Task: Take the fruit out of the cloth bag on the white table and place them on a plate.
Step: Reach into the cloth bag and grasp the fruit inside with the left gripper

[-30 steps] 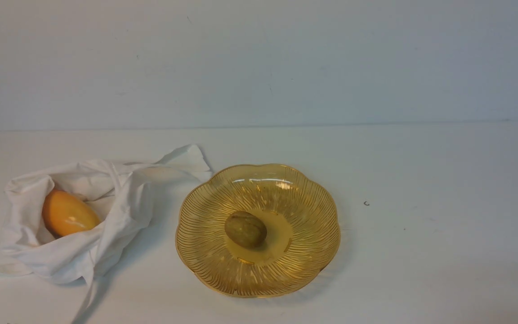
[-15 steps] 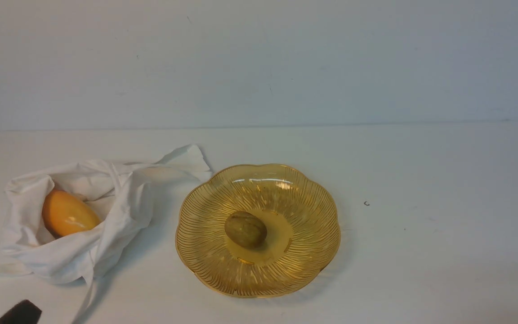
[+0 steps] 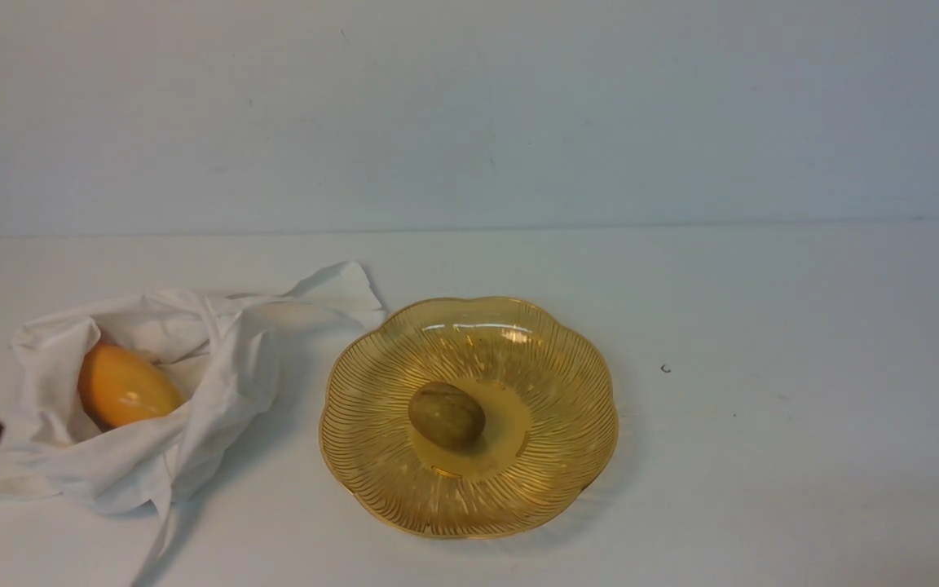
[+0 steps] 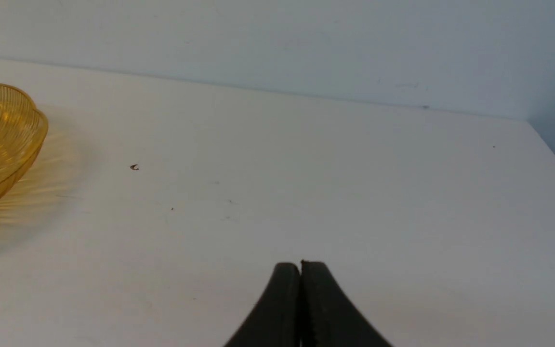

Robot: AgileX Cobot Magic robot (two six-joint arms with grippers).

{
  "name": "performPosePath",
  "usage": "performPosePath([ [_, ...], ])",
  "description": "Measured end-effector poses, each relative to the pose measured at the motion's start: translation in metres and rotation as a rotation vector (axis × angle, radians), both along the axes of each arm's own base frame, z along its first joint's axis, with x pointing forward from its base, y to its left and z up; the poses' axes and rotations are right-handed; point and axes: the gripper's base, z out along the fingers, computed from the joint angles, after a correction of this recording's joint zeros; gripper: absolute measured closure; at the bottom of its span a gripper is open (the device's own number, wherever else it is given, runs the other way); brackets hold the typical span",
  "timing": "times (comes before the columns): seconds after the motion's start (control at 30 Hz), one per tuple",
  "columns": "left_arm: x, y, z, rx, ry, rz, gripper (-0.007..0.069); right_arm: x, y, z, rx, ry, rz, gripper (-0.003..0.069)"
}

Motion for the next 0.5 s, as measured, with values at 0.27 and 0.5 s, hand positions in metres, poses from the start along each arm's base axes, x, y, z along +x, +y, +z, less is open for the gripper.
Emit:
performPosePath([
  [0.27, 0.094, -0.011, 0.021, 0.212, 0.488, -0.115, 0.0632, 0.000, 0.000, 0.000, 0.000, 0.000, 0.000, 0.0671],
  [0.5, 0.172, 0.006, 0.018, 0.153, 0.657, -0.018, 0.0632, 0.000, 0.000, 0.000, 0.000, 0.000, 0.000, 0.0671],
])
